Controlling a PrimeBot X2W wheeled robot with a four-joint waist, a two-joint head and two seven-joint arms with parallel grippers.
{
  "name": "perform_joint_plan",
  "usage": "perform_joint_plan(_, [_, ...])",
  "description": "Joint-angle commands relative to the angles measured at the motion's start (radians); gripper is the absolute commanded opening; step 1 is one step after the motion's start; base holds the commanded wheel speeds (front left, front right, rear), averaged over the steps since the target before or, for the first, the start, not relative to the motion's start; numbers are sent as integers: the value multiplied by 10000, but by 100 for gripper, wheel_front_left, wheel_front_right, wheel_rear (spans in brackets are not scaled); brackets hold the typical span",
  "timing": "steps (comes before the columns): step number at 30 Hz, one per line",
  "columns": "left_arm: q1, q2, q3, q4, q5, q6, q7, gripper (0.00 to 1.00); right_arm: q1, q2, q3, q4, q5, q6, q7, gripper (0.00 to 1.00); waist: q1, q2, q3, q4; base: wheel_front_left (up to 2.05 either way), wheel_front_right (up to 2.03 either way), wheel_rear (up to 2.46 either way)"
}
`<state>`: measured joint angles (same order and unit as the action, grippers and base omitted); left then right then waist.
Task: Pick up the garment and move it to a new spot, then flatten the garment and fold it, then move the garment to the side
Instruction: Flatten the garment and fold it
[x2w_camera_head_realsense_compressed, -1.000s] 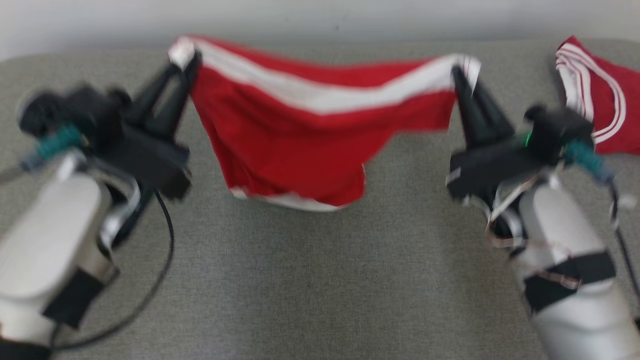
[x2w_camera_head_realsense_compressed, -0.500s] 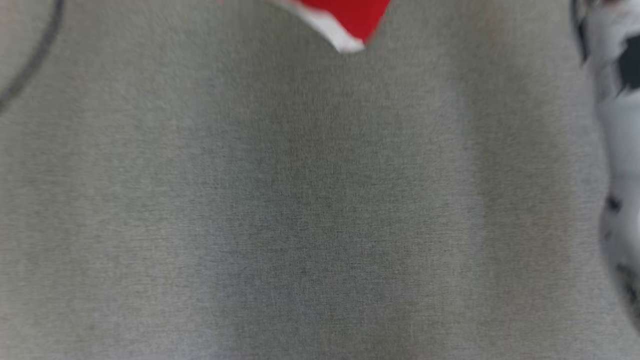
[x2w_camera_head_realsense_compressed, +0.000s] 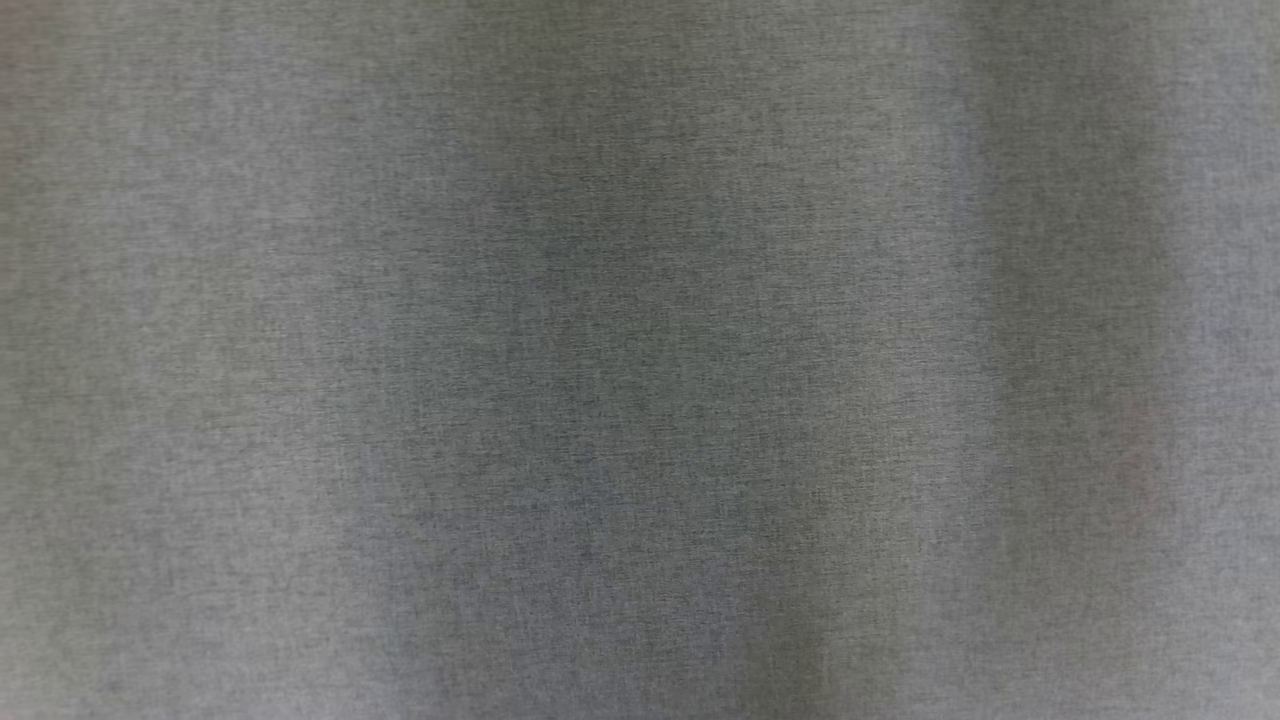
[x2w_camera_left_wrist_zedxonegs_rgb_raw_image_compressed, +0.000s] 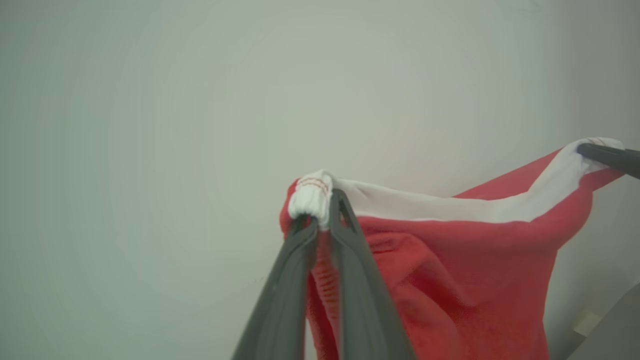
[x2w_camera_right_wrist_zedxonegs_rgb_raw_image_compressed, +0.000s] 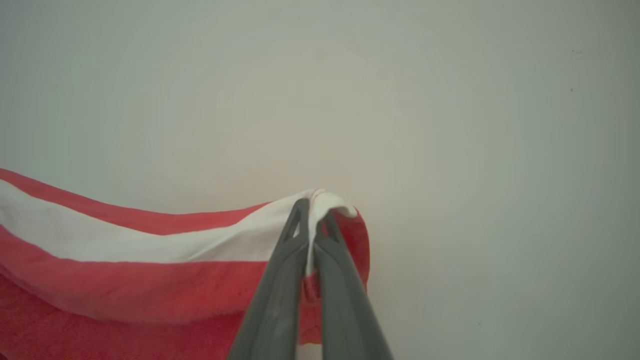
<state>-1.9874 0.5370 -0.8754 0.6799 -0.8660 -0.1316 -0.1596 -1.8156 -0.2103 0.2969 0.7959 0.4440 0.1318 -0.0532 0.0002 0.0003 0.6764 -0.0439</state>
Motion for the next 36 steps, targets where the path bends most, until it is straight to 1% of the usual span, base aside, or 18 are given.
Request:
perform_joint_plan(1, [-195, -2, -157, 91, -190, 19, -171, 0, -155, 65, 135, 159, -13, -29, -150, 0, -2, -3, 50, -62, 0, 0, 0])
perform_joint_plan(6, [81, 46, -486, 91, -907, 19, -660, 0, 19, 21, 567, 541, 210, -29, -573, 0, -2, -3, 18, -66, 0, 0, 0])
perform_joint_plan(10, [1116, 149, -464, -190, -1461, 19, -972, 0, 951, -123, 1001, 527, 500, -29, -1061, 0, -2, -3, -289, -62, 0, 0, 0])
perform_joint_plan(12, [1911, 280, -457, -470, -1454, 19, -1044, 0, 1655, -247, 1294, 382, 680, -29, -1269, 0, -2, -3, -553, -54, 0, 0, 0])
perform_joint_plan(13, [2314, 358, -290, -670, -1404, 19, -1056, 0, 1981, -307, 1394, 284, 803, -29, -1344, 0, -2, -3, -691, -54, 0, 0, 0])
perform_joint_plan(14, [2314, 358, -290, -670, -1404, 19, -1056, 0, 1981, -307, 1394, 284, 803, -29, -1344, 0, -2, -3, -691, -54, 0, 0, 0])
perform_joint_plan(15, [3330, 417, 332, -1195, -1322, 64, -1066, 0, 2795, -468, 1686, 54, 995, -29, -1467, 0, -2, -3, -989, -45, 0, 0, 0])
perform_joint_plan(19, [5940, 554, 1471, -2468, -635, 386, -1052, 0, 4778, -858, 2054, -657, 1411, -29, -1706, 0, -2, -3, -1689, -60, 0, 0, 0])
perform_joint_plan(24, [9356, 358, 2699, -4209, 14, 792, -1055, 0, 7399, -1432, 2134, -1810, 1730, -29, -1848, 0, -2, -3, -2426, 49, 0, 0, 0])
perform_joint_plan(27, [11233, 103, 3101, -5006, 449, 952, -1056, 0, 8952, -1722, 1987, -2445, 1850, -29, -1859, 0, -2, -3, -2765, 131, 0, 0, 0])
perform_joint_plan(28, [11775, 0, 3155, -5181, 512, 918, -1054, 0, 9414, -1767, 1924, -2645, 1854, -29, -1848, 0, -2, -3, -2860, 146, 0, 0, 0])
perform_joint_plan(30, [12730, -107, 3357, -5508, 941, 1022, -1056, 0, 10364, -1827, 1724, -3024, 1868, -29, -1831, 0, -2, -3, -3024, 155, 0, 0, 0])
perform_joint_plan(33, [14105, -349, 3557, -5743, 1365, 981, -1057, 0, 11654, -1981, 1392, -3525, 1619, -29, -1782, 0, -2, -3, -3280, 172, 0, 0, 0])
perform_joint_plan(36, [15332, -632, 3820, -5838, 1708, 845, -1056, 0, 12821, -1927, 1021, -3988, 1389, -29, -1668, 0, -2, -3, -3541, 149, 0, 0, 0])
